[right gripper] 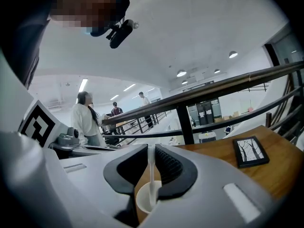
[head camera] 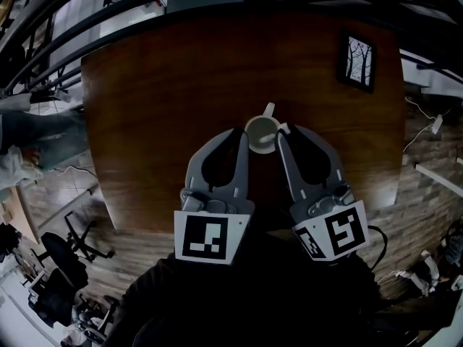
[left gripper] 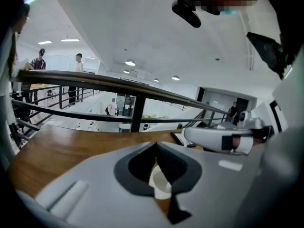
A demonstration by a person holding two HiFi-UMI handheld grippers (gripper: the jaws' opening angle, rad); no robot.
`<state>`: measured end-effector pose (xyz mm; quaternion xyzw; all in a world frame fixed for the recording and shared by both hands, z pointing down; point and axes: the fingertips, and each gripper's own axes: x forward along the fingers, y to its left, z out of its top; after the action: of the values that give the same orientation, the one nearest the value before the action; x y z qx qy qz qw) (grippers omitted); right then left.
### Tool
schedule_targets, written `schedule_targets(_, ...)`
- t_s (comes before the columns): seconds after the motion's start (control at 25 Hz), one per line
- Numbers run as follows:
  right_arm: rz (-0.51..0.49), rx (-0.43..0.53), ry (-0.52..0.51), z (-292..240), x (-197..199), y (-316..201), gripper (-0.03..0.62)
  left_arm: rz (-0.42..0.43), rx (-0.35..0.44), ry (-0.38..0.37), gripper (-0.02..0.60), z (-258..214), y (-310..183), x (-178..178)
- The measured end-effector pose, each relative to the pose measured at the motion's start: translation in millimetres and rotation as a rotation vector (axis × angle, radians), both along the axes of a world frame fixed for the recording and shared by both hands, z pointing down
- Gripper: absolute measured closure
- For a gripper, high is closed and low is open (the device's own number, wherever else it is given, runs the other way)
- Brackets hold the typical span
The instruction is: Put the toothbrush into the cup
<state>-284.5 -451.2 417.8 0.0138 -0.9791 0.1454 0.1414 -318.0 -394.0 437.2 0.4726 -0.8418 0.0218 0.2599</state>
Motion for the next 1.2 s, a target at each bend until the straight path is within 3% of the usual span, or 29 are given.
schedule_targets(0.6, -0.012, -0.003, 0.009, 1, -2, 7, 0.488, 0.005, 0.017, -0.007, 0.574, -5, 2, 0)
schedule_targets(1.04, 0.019, 0.070, -0.094, -49, 19, 32, 0.494, 0.032, 0.103, -0.100, 0.574, -53, 24, 19)
schedule_targets(1.2, 0.046, 0.109, -0.145, -76, 34, 51, 0.537, 0.046, 0.148, -0.146, 0.574, -78, 40, 30)
